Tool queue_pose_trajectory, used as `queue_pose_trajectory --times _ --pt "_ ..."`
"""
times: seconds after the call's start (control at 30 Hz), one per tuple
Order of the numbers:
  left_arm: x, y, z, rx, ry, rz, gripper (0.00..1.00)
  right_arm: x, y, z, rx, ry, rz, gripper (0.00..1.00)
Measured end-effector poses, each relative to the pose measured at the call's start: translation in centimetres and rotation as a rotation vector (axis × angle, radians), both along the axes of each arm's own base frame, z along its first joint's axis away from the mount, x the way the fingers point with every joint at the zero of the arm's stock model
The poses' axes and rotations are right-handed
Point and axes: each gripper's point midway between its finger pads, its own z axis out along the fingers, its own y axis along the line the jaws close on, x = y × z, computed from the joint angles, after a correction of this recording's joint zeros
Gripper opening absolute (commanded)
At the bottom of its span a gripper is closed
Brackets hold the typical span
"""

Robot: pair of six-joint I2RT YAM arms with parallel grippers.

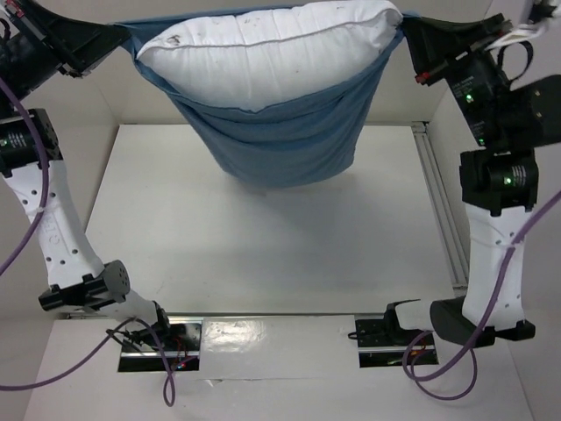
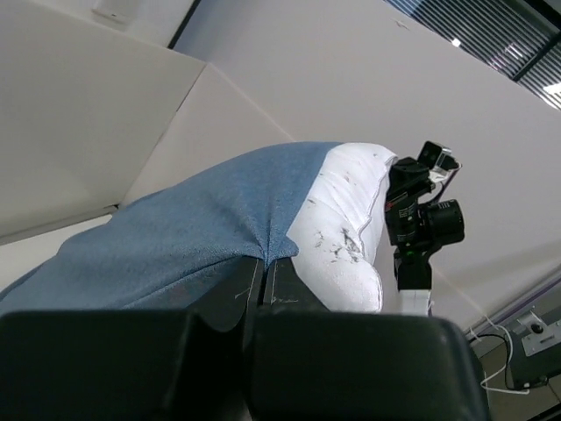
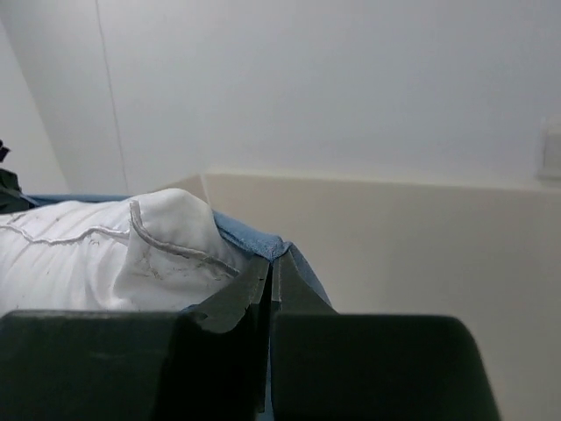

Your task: Put the pillow into the pillowcase

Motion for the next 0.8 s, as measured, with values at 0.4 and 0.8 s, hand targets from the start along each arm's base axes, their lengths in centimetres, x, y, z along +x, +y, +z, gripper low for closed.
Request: queue_pose_trajectory --times 0.4,0.8 --pt "0.7 0.2 -5.2 -0.014 0.134 -0.008 0.00 2.7 -0.6 -8.7 -0.052 0.194 -0.047 0.00" --pt "-3.4 1.1 2.7 -0.008 -0.066 0.032 0.00 -3.7 0.0 2.2 -0.049 -0.082 0.024 0.00"
